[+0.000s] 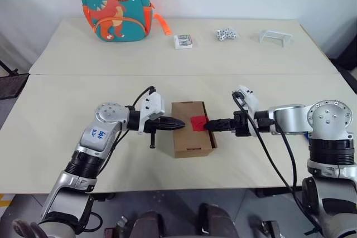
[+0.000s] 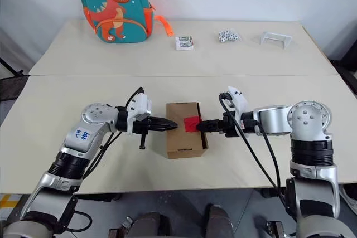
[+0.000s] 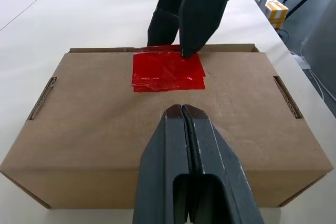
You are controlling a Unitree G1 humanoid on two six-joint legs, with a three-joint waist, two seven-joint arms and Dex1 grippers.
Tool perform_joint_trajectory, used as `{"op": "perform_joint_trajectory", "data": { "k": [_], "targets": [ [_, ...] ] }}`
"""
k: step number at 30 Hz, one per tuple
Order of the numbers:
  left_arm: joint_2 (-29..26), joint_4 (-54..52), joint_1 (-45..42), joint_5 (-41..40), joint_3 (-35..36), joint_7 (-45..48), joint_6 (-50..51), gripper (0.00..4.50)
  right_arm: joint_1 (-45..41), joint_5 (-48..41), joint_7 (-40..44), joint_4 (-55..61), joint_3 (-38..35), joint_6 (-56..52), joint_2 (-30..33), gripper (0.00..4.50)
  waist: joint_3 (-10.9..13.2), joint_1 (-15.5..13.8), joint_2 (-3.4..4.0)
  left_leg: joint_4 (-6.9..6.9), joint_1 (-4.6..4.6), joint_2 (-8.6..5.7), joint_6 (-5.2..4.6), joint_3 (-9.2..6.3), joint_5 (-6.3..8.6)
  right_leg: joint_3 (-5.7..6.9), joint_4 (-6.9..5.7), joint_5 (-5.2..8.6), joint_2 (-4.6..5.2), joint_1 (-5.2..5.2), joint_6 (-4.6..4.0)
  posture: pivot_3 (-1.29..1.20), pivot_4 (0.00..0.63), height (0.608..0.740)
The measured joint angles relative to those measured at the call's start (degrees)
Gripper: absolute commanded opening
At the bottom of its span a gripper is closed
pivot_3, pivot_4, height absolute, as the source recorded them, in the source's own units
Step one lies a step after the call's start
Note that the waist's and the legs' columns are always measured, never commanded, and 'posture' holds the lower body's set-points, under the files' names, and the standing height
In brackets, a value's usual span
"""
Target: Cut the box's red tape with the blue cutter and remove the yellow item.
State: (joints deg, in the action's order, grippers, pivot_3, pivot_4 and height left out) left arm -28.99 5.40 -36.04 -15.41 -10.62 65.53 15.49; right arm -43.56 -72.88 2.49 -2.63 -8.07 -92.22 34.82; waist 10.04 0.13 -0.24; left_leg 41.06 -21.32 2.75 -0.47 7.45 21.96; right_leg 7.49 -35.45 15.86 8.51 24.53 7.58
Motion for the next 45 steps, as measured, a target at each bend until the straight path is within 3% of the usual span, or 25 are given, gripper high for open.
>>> {"op": "perform_joint_trajectory", "data": {
  "k": [14, 31, 45],
  "targets": [
    [0.0, 0.0, 0.0, 0.3, 0.0, 0.0, -0.1, 0.0, 0.5, 0.0, -0.4, -1.3, 0.1, 0.0, 1.8, 4.46, 0.0, 0.0, 0.0, 0.0, 0.0, 0.0, 0.0, 0.0, 0.0, 0.0, 0.01, 0.0, 0.0, 0.0, 0.0, 0.0, 0.15, 0.74],
    [0.4, 0.0, 0.0, 0.6, -0.3, 0.0, -0.2, 0.0, -4.6, 7.2, -1.1, 5.0, 9.9, 0.5, 3.4, 4.46, 0.0, 0.0, 0.01, 0.02, 0.03, 0.01, 0.0, 0.02, 0.0, -0.02, 0.02, 0.0, 0.01, -0.03, 0.0, 0.0, 0.15, 0.74],
    [1.2, -0.6, -0.1, 1.3, -1.9, -1.4, 0.8, 0.0, -4.5, 8.7, 0.1, 4.3, 10.5, 0.5, 5.6, 4.46, 0.0, -0.2, -0.01, 0.02, 0.03, 0.0, 0.0, -0.01, 0.0, -0.01, 0.06, 0.0, 0.03, -0.1, 0.0, 0.0, 0.15, 0.74]
  ]
}}
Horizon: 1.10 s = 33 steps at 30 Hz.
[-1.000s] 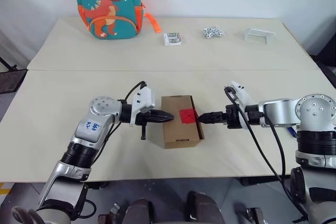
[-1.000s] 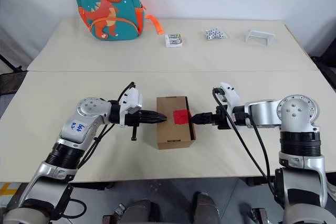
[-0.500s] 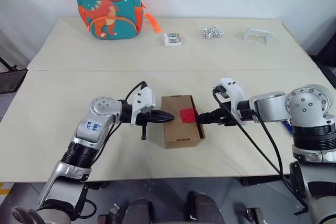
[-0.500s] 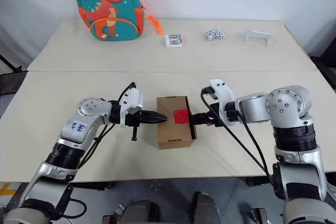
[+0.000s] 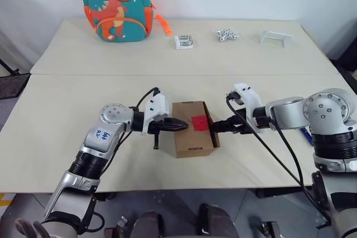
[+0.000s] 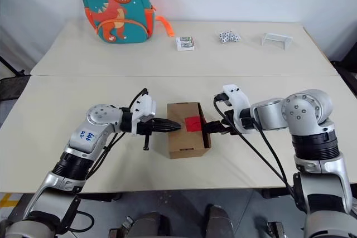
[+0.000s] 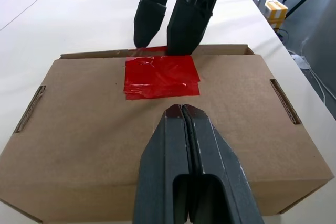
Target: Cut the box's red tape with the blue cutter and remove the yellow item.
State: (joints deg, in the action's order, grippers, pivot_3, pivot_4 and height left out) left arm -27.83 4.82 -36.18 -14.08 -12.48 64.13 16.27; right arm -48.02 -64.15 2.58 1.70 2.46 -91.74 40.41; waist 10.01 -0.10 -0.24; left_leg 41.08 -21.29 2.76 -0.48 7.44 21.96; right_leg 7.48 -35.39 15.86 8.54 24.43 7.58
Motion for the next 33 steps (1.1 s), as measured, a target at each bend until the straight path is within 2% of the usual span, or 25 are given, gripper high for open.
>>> {"op": "perform_joint_trajectory", "data": {
  "k": [6, 14, 19, 23, 26, 30, 33],
  "targets": [
    [-1.0, -0.8, 0.3, 0.1, -0.4, -0.2, 0.8, 0.0, 1.6, 3.5, 0.9, -2.1, 0.1, -0.5, 2.5, 4.46, 0.0, 0.2, 0.02, -0.02, 0.02, 0.0, 0.0, 0.02, 0.0, -0.01, 0.01, 0.0, 0.0, 0.01, 0.0, 0.0, 0.15, 0.74],
    [-1.2, -1.6, 0.6, 0.2, -0.8, -0.7, 0.8, 0.0, 2.1, 5.2, 3.3, -3.4, -1.0, -0.5, 2.4, 4.46, -0.1, 0.3, 0.12, -0.04, 0.04, 0.01, 0.0, 0.03, 0.0, -0.02, 0.02, 0.0, 0.0, 0.01, 0.0, 0.0, 0.15, 0.74],
    [-1.2, -1.8, 0.7, 0.2, -0.8, -1.0, 0.8, 0.0, 3.6, 9.5, 5.8, -1.7, -2.2, 0.5, 1.5, 4.46, -0.1, 0.2, 0.12, -0.03, 0.04, 0.01, 0.0, 0.04, 0.0, -0.02, 0.04, 0.0, 0.0, 0.0, 0.0, 0.0, 0.15, 0.74],
    [-1.4, -2.1, 0.7, 0.2, -0.8, -1.1, 0.8, 0.0, 6.1, 11.0, 11.3, 0.9, -3.0, 4.8, 1.5, 4.46, -0.1, 0.2, 0.12, -0.05, 0.04, 0.01, 0.0, 0.06, 0.0, -0.03, 0.09, 0.0, -0.01, 0.0, 0.0, 0.0, 0.15, 0.74],
    [-1.5, -2.2, 0.7, 0.2, -0.8, -1.1, 0.8, 0.0, 6.5, 10.6, 18.1, 1.4, -4.0, 6.3, 3.8, 4.46, -0.1, 0.2, 0.12, -0.04, 0.02, 0.01, 0.0, 0.08, 0.0, -0.03, 0.14, 0.0, -0.01, 0.0, 0.0, 0.0, 0.15, 0.74],
    [-1.8, -2.2, 0.7, 0.2, -0.7, -0.8, 0.7, 0.0, 6.0, 8.6, 27.0, -2.1, -8.6, 5.8, 8.1, 4.46, -0.1, 0.1, 0.12, -0.05, 0.04, 0.01, -0.01, 0.09, 0.0, -0.02, 0.3, 0.0, -0.02, -0.09, 0.0, 0.0, 0.15, 0.74],
    [-1.9, -2.0, 0.7, 0.2, -0.5, -0.5, 0.5, 0.0, 5.3, 7.9, 31.9, -7.0, -9.9, 3.6, 8.4, 4.46, -0.1, 0.3, 0.12, -0.04, 0.05, 0.01, -0.02, 0.11, -0.01, -0.03, 0.3, 0.0, -0.02, -0.09, 0.0, 0.0, 0.15, 0.74]
  ]
}}
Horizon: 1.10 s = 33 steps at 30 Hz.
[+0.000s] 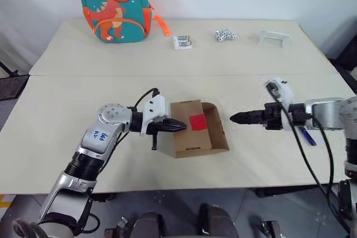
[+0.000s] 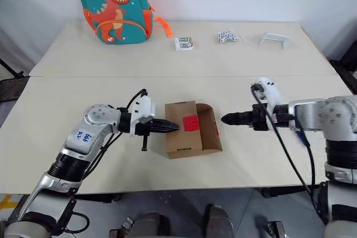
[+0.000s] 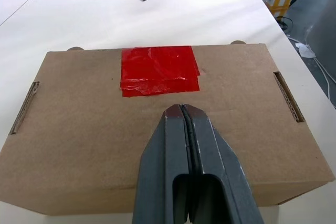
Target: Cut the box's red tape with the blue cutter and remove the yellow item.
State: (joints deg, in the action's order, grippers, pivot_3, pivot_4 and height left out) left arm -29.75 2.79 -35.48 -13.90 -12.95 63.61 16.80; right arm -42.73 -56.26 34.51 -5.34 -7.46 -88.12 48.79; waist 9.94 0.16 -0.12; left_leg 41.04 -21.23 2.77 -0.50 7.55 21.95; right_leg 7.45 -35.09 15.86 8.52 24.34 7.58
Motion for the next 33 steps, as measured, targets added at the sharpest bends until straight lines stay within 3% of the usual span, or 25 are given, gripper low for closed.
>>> {"op": "perform_joint_trajectory", "data": {
  "k": [10, 25, 28, 33],
  "targets": [
    [0.0, 0.2, -0.2, 0.0, 0.2, 0.3, -0.4, 0.0, -2.1, 0.6, 3.7, -13.3, 1.6, -4.2, -7.2, 4.46, 0.0, 0.0, 0.0, 0.0, -0.01, 0.0, -0.01, 0.03, -0.01, 0.0, -0.03, 0.0, 0.0, 0.02, 0.0, 0.0, 0.15, 0.74],
    [-1.0, -1.0, 0.1, 0.0, 0.6, 0.3, 1.3, 0.0, -2.0, 3.8, 4.3, -15.8, 2.1, -4.1, -13.5, 4.46, 0.0, 0.3, 0.03, 0.0, 0.05, 0.0, -0.01, 0.03, -0.01, -0.01, -0.11, 0.0, 0.0, 0.01, 0.0, 0.0, 0.15, 0.74],
    [-1.5, -1.4, 0.2, 0.0, 0.6, 0.3, 1.6, 0.0, -1.9, 4.7, 4.3, -16.0, 1.2, -4.1, -14.4, 3.93, 0.0, 0.5, 0.03, 0.0, 0.06, 0.0, -0.01, 0.03, -0.01, -0.01, -0.13, 0.0, 0.0, 0.01, 0.0, 0.0, 0.15, 0.74],
    [-1.7, -1.7, 0.2, 0.0, 0.6, 0.3, 2.0, 0.0, -1.4, 5.7, 4.8, -17.5, -0.6, -4.1, -15.3, 3.93, 0.0, 0.8, 0.04, 0.0, 0.06, 0.0, -0.01, 0.03, -0.01, -0.02, -0.16, 0.0, 0.0, 0.01, 0.0, 0.0, 0.15, 0.74]
  ]
}}
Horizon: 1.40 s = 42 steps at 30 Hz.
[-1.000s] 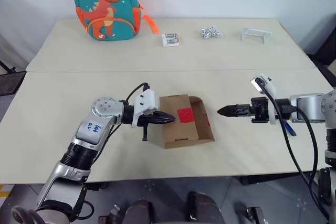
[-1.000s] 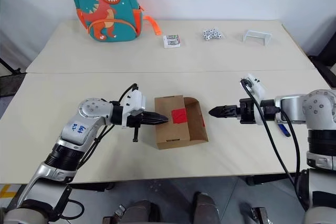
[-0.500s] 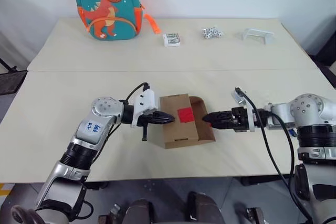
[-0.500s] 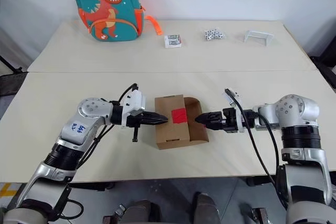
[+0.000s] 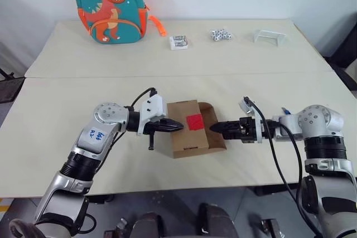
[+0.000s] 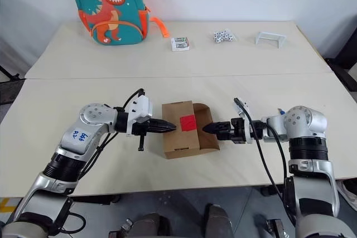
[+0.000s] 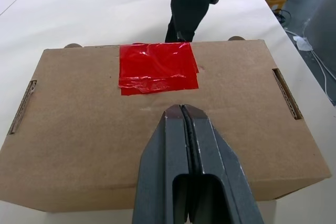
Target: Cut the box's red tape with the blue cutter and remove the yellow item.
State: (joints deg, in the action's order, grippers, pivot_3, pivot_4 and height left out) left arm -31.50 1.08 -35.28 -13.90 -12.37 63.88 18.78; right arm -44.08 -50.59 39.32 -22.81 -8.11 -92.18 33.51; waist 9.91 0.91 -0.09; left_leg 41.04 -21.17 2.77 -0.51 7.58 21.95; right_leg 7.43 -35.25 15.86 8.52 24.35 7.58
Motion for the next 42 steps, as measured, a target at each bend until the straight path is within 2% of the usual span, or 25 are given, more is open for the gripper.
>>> {"op": "perform_joint_trajectory", "data": {
  "k": [2, 5, 18, 21, 27, 36, 42],
  "targets": [
    [0.0, 0.0, 0.0, 0.0, 0.0, 0.0, 0.0, 0.0, 0.3, 0.2, 0.0, 0.0, -0.5, 0.1, -0.3, 3.56, 0.0, 0.0, 0.0, 0.0, 0.0, 0.0, 0.0, 0.0, 0.0, 0.0, -0.01, 0.0, 0.0, 0.0, 0.0, 0.0, 0.15, 0.74],
    [-0.1, -0.1, 0.0, 0.0, 0.0, 0.0, 0.0, 0.0, 1.0, 1.5, -0.1, -0.1, -1.0, 0.7, -0.7, 2.71, 0.0, 0.0, 0.0, 0.0, 0.0, 0.0, 0.0, 0.0, 0.0, 0.0, -0.01, 0.0, 0.0, 0.0, 0.0, 0.0, 0.15, 0.74],
    [-0.6, -0.1, 0.1, 0.0, 0.0, 0.0, 0.2, 0.0, 0.5, 4.2, 0.5, 0.0, -0.6, 1.1, -2.6, 2.71, 0.0, 0.8, 0.02, 0.01, 0.09, 0.0, 0.01, 0.0, 0.0, -0.06, -0.13, 0.0, 0.0, 0.0, 0.0, 0.0, 0.15, 0.74],
    [-0.7, -0.1, 0.2, 0.0, 0.0, 0.0, 0.4, 0.0, 0.5, 5.0, 1.0, 0.3, 0.6, 1.7, -2.6, 2.11, -0.1, 0.8, 0.05, 0.0, 0.11, 0.01, 0.01, 0.0, 0.0, -0.06, -0.16, 0.0, 0.0, 0.0, 0.0, 0.0, 0.15, 0.74],
    [-0.7, -0.2, 0.2, 0.1, 0.0, 0.0, 0.4, 0.0, 0.0, 6.6, 2.7, 0.6, 3.9, 2.1, -2.7, 0.04, -0.2, 0.8, 0.01, 0.0, 0.11, 0.01, 0.01, 0.0, 0.0, -0.05, -0.17, 0.0, 0.0, 0.0, 0.0, 0.0, 0.15, 0.74],
    [-0.6, -0.3, 0.3, 0.1, 0.0, -0.1, 0.4, 0.0, -1.0, 7.3, 4.5, 1.8, 6.5, 1.6, -1.4, 0.04, -0.2, 0.8, -0.06, 0.0, 0.08, 0.02, 0.01, 0.01, 0.0, -0.07, -0.18, 0.0, 0.0, 0.04, 0.0, 0.0, 0.15, 0.74],
    [0.8, -0.3, 0.7, 0.1, 0.1, -1.6, -0.2, 0.0, -6.3, 6.7, 2.0, 3.5, 12.8, 0.0, 2.0, 0.04, -0.2, 0.4, -0.03, 0.03, 0.02, 0.01, 0.01, -0.02, 0.0, -0.06, -0.17, 0.0, 0.02, 0.05, 0.0, 0.0, 0.15, 0.74]
  ]
}}
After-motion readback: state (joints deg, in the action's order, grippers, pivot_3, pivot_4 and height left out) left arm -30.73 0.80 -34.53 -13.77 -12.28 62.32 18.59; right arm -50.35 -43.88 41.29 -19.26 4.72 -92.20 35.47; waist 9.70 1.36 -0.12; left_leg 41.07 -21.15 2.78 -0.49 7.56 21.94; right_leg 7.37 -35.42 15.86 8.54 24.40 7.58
